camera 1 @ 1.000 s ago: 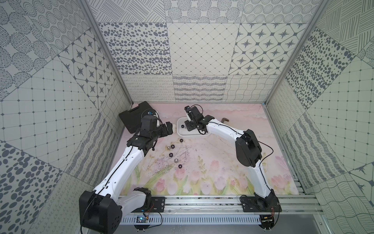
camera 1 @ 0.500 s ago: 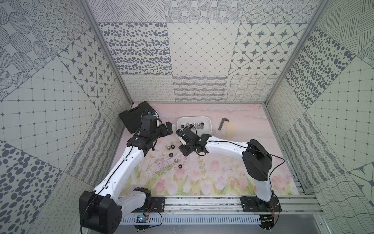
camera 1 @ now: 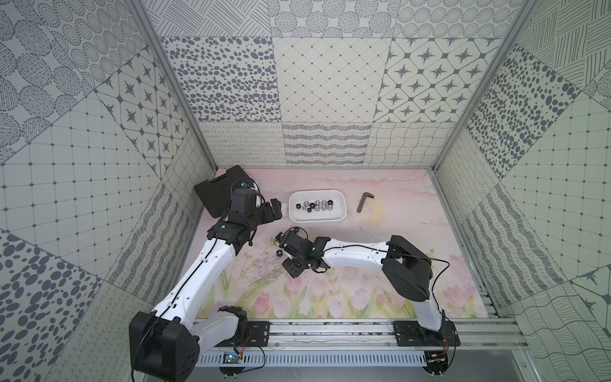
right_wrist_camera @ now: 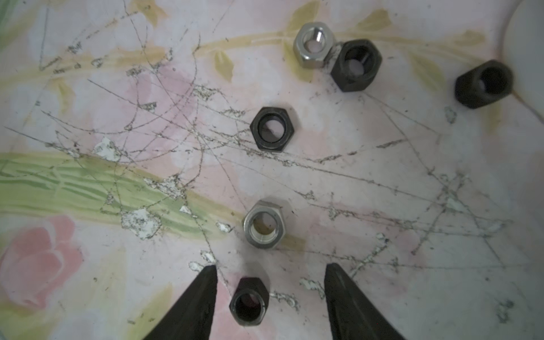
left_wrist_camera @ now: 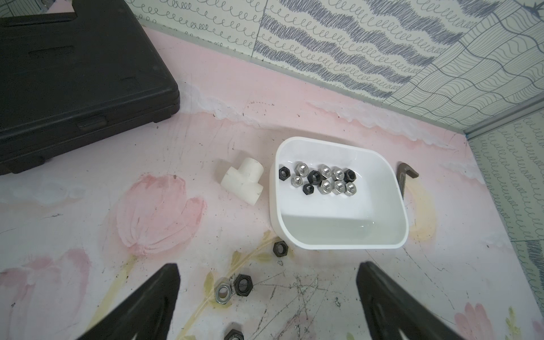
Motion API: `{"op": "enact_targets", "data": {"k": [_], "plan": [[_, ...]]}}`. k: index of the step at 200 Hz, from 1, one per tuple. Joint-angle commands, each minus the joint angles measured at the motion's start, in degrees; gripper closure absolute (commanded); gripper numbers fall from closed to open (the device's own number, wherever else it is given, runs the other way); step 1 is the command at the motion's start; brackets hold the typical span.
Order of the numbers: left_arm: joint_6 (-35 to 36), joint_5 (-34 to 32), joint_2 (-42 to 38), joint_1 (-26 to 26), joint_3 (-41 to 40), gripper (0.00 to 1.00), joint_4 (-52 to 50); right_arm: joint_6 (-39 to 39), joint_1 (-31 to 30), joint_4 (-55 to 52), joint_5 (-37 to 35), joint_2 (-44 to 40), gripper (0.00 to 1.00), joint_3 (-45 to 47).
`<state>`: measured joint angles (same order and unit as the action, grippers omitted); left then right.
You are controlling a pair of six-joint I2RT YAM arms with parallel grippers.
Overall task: Put the nuts on the desktop into the storage box
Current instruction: Pick up the nut from the center of the board.
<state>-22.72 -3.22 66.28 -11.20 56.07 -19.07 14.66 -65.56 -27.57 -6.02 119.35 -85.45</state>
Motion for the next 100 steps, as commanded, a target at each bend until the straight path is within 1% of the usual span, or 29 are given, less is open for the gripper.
{"op": "enact_targets", "data": {"k": [1,60,100], "plan": [[0.7,0.0,-0.3,-0.1,0.2,0.01,-0.7,0.6,-0.1,0.7,-1.4,2.0,0.38,-2.5],[0.8,-0.2,-0.3,0.0,0.1,0.01,-0.5,0.9,-0.1,-0.2,-2.0,5.4,0.41,-5.2],[0.8,-0.2,-0.3,-0.1,0.0,0.01,-0.5,1.2,-0.1,-0.8,-1.6,6.5,0.52,-6.4]]}}
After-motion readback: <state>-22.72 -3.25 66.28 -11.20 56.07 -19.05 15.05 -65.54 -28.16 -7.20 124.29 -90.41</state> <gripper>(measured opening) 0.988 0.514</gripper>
